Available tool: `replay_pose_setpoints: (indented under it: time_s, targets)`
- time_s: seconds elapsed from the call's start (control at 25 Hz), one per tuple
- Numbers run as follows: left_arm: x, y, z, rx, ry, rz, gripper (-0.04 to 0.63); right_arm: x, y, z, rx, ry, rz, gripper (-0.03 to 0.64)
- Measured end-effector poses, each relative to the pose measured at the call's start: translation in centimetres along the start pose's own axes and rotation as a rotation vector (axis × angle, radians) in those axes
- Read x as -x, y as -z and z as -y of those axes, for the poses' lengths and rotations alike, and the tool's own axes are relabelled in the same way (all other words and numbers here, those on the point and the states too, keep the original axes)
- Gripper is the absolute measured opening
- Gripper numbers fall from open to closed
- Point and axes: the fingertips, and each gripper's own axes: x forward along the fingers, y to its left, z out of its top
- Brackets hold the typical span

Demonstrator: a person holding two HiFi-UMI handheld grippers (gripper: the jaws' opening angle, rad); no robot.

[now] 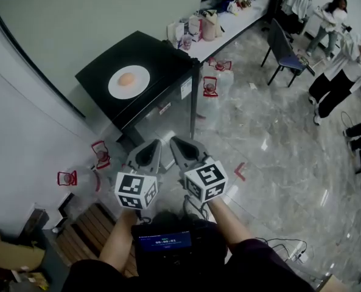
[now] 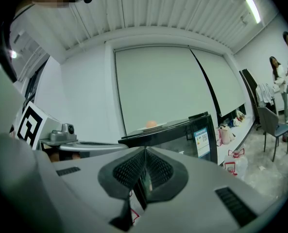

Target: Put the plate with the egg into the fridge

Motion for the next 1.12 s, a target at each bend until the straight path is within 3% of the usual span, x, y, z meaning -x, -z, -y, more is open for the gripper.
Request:
replay_pose_setpoints:
  time_s: [0.28,0.44,0.6,0.76,0.96,1.12]
  targets:
    - [1.7,2.5,-2.9,0.04,-0.027,-0.027,0.008,-2.0,2.9,-2.1,0.008,0.01,-0.04,0.009]
    - [3.5,4.7,-6.0,0.049,-0.022,-0.053,0.009,-4.2,6.2,-4.1,-0.001,0.059,-0.099,0.009]
    - [5.6,5.9,-9.9,0.056,-0.009,-0.066,0.008,-7.3,9.4,-5.9,0.009,0.164,-0.135,0.014]
    - [7.2,6.6,-13.5,0.055,0.023,-0.073,0.008,-11.0,13.1,-7.7,0.049,0.279,-0.21,0.121]
    - [9.4,7.4,-16.7,0.047,0.061,-0.086,0.009,-13.2,17.9,-6.0,0.137,0.55,-0.278,0.124]
    - [9.9,8.3,-18.9,0.066,0.071,-0.1,0.009,-14.1,19.6,-4.1,0.099,0.678,-0.293,0.123]
